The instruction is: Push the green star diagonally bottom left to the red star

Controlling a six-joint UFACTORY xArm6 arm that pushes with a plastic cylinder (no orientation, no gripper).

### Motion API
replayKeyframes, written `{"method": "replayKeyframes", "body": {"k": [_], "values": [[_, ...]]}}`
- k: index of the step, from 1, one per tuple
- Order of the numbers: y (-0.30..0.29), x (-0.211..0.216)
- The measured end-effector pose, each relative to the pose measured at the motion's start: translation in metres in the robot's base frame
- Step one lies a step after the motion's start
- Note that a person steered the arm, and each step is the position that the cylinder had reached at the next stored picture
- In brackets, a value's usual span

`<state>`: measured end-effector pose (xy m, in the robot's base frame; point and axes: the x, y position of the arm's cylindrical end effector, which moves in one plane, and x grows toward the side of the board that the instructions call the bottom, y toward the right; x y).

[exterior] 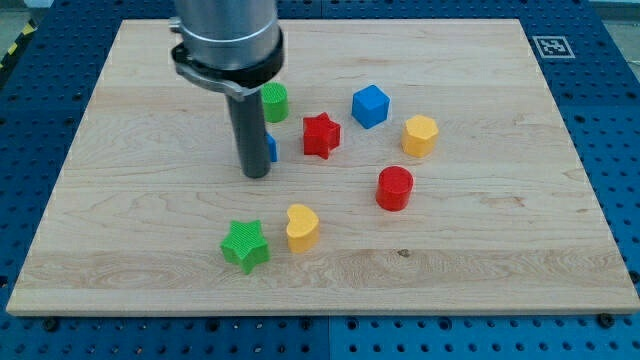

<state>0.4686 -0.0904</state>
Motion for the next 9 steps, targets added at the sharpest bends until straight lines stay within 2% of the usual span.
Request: {"method": "replayKeyframes", "body": {"k": [1,2,3,4,5,6,9], "values": [[-0.046,0.008],[-0.054,0.051],[-0.054,0.103],[-0.02,0.12],[0.037,0.118],[0.058,0.115],[0.026,0.108]]}}
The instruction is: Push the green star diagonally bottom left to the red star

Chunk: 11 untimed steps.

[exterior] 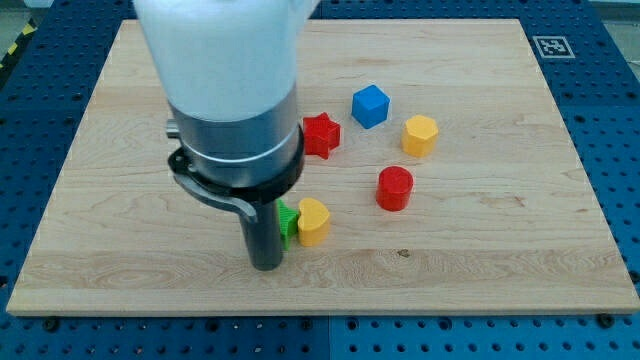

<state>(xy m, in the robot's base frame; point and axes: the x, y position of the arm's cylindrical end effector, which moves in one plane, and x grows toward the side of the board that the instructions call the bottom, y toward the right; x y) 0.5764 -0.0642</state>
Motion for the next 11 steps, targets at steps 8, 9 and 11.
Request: {"method": "replayKeyframes", "body": {"k": [8,9,11], "values": [[0.052,-0.051],[0.052,-0.069],[0.052,-0.091]]}}
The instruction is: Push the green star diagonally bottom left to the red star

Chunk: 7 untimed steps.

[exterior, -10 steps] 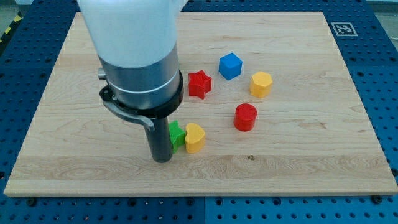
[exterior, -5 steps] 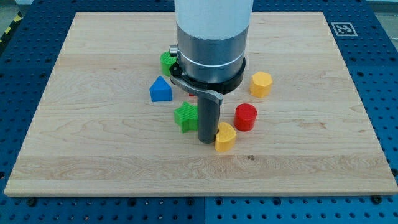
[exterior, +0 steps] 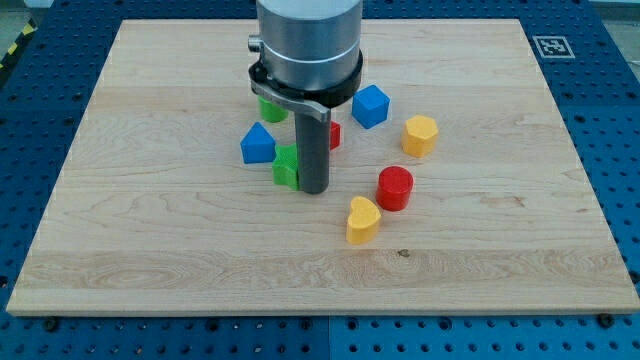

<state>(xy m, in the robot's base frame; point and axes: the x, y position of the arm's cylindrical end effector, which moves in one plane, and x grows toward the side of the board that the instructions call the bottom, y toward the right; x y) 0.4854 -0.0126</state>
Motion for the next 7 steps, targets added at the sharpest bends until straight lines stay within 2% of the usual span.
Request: {"method": "replayKeyframes", "body": {"k": [3,7], "values": [[0.012,-0.044],[-0.018,-0.039]]}}
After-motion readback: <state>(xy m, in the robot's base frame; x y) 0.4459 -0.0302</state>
